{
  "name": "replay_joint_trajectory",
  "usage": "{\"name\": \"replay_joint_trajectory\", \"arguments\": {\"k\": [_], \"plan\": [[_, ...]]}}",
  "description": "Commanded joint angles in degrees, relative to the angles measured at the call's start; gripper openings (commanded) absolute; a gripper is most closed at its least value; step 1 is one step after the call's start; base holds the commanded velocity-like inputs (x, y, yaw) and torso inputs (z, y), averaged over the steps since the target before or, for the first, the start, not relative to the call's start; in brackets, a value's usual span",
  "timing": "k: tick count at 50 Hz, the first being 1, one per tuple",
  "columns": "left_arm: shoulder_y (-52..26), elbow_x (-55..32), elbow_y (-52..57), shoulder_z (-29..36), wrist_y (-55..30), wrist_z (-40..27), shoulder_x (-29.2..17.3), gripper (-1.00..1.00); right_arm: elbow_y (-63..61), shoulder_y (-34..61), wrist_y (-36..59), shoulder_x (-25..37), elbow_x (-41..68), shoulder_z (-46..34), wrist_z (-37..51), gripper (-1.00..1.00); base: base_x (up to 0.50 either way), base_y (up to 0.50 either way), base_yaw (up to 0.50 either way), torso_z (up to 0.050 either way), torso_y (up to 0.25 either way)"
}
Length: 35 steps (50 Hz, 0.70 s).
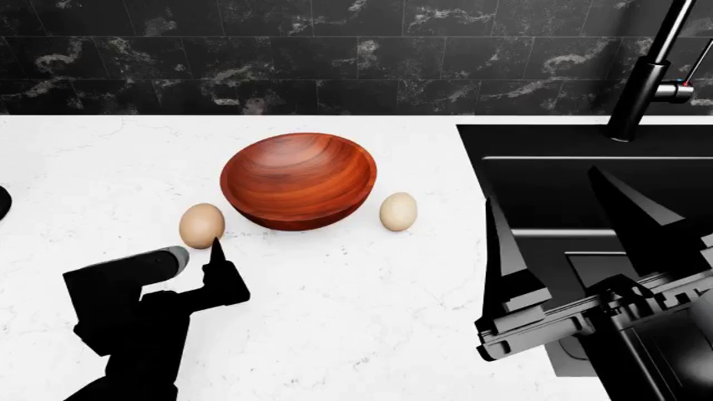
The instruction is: Place the eggs and milk next to the bowl.
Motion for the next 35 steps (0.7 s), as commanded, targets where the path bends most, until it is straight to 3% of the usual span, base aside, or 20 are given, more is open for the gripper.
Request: {"name": "replay_joint_trajectory", "arguments": {"k": [1,15,24,35], "plan": [[4.3,1.9,11.9,-1.6,2.6,-5.0,-4.2,1.00,-2.0,0.1,0.5,1.0,-1.0,0.3,1.1,1.00,0.00,0.00,0.00,0.000,0.000],[1.9,4.5,23.4,-4.0,1.6,-9.0,-8.1,1.00,-5.3,1.4,2.9,1.8,-3.0,1.5,3.3,1.00,0.00,0.00,0.00,0.000,0.000],[-2.8,3.8,25.8,-4.8,-0.5,-9.5,-8.0,1.00,-5.2,0.9,2.6,1.5,-5.0,1.4,4.6,1.00,0.00,0.00,0.00,0.000,0.000],[-3.0,7.2,25.9,-5.2,2.5,-6.4,-6.8,1.00,-6.0,0.3,2.9,0.5,-7.9,1.5,6.9,1.00,0.00,0.00,0.00,0.000,0.000]]}}
